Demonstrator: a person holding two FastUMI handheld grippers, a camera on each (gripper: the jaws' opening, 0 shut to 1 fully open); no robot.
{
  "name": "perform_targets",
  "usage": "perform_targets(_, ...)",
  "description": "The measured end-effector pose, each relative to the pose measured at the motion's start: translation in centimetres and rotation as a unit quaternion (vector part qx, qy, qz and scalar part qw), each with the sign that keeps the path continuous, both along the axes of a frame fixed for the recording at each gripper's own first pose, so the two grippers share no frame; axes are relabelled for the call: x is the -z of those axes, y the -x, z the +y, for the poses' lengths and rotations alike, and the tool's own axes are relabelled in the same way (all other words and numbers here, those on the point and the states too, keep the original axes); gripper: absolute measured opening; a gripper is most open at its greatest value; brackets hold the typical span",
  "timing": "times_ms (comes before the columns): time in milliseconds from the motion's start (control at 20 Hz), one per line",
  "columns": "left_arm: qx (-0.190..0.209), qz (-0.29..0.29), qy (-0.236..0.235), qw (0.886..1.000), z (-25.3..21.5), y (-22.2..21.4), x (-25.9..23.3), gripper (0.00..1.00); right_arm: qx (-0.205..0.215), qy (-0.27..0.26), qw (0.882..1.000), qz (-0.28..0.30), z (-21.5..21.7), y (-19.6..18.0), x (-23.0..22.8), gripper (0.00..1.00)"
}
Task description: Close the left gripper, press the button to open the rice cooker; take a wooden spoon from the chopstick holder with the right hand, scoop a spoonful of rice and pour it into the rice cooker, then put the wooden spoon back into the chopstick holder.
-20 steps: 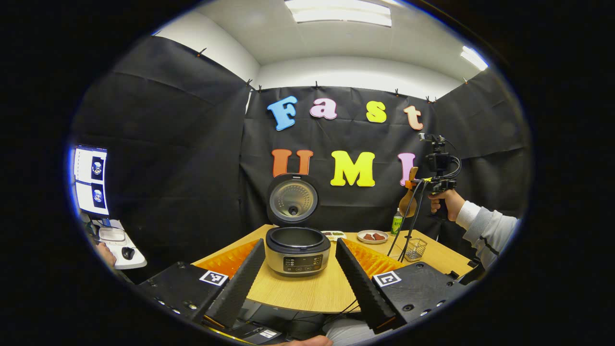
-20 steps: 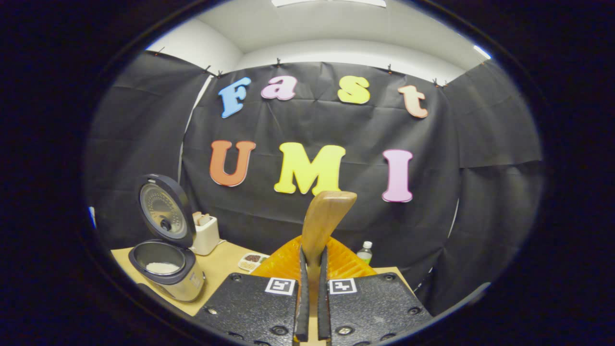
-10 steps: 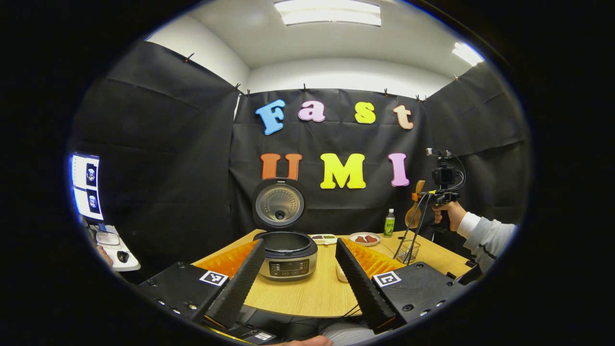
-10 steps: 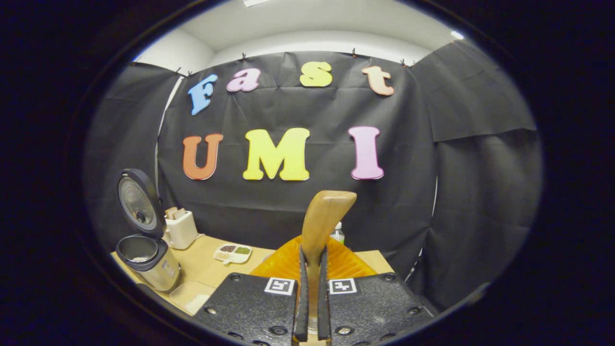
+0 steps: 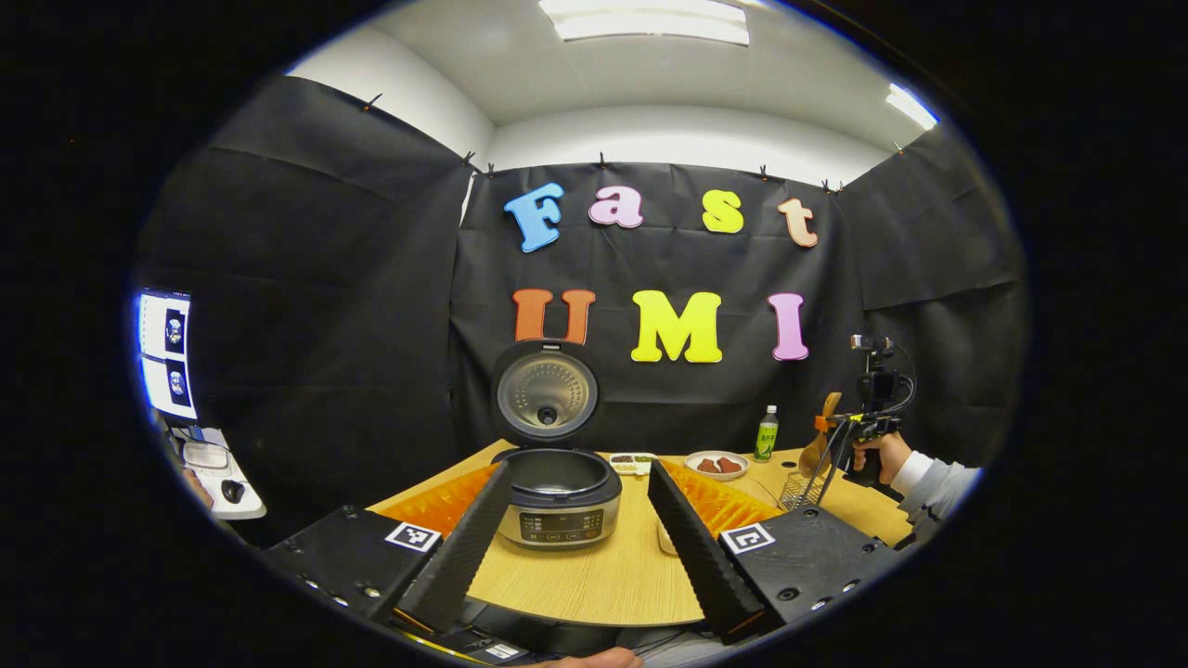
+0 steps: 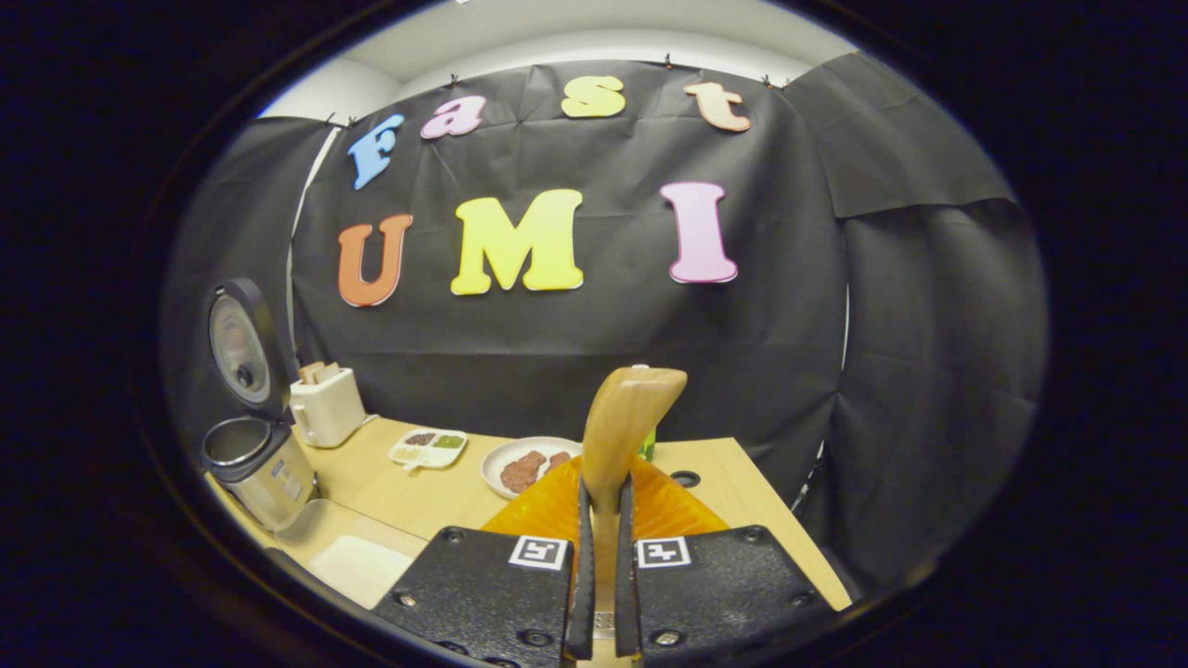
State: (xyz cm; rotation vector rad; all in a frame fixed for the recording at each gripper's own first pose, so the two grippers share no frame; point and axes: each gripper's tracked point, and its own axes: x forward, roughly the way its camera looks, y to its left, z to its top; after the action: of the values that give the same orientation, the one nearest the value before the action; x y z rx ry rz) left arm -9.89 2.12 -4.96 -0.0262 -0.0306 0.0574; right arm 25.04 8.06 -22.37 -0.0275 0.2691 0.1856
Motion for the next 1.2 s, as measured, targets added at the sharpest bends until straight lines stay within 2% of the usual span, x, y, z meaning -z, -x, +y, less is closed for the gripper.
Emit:
perform_targets(250, -0.014, 0.001, -0.002, 1.000, 1.7, -3.9, -1.2, 0.94, -0.001, -0.043, 0.998, 0.036, 0.4, -0.4, 2.6, 0.16)
perform_targets(350, -0.023, -0.006, 0.001, 1.000, 2.4, -5.5, -2.3, 0.94, -0.007, -0.059, 0.997, 0.039, 0.8, -0.6, 2.8, 0.24)
perform_targets(400, -0.027, -0.008, 0.007, 1.000, 2.8, -6.5, -2.8, 0.94, -0.002, -0.064, 0.997, 0.032, 0.6, -0.7, 2.5, 0.34)
perform_targets(450, -0.029, -0.008, 0.016, 0.999, 3.1, -7.4, -3.2, 0.94, -0.003, -0.064, 0.998, 0.026, 0.9, -1.2, 2.2, 0.53)
perform_targets(500, -0.025, -0.007, 0.026, 0.999, 3.1, -8.3, -3.4, 0.94, 0.011, -0.051, 0.998, 0.021, 0.4, -1.0, 1.9, 0.63)
perform_targets(550, -0.020, -0.007, 0.035, 0.999, 3.0, -9.2, -3.8, 0.94, 0.017, -0.039, 0.999, 0.012, 0.1, -1.6, 1.7, 0.67)
perform_targets(650, -0.018, -0.002, 0.041, 0.999, 3.3, -11.0, -4.0, 0.94, 0.029, -0.027, 0.999, -0.008, -0.2, -1.5, 0.4, 0.84)
perform_targets(700, -0.019, 0.001, 0.036, 0.999, 3.4, -11.9, -4.1, 0.94, 0.037, -0.025, 0.999, -0.016, -0.4, -1.3, -0.2, 0.82)
perform_targets(800, -0.029, 0.004, 0.020, 0.999, 4.1, -13.5, -4.6, 0.94, 0.043, -0.022, 0.999, -0.024, -0.6, -0.3, -1.3, 1.00)
perform_targets(1000, -0.018, 0.009, 0.023, 1.000, 3.7, -16.7, -5.8, 0.94, 0.052, -0.031, 0.997, -0.051, -1.1, 2.6, -5.1, 0.96)
perform_targets(1200, -0.007, 0.013, 0.048, 0.999, 4.0, -19.7, -7.6, 0.94, 0.048, -0.042, 0.996, -0.069, -1.1, 6.8, -8.9, 1.00)
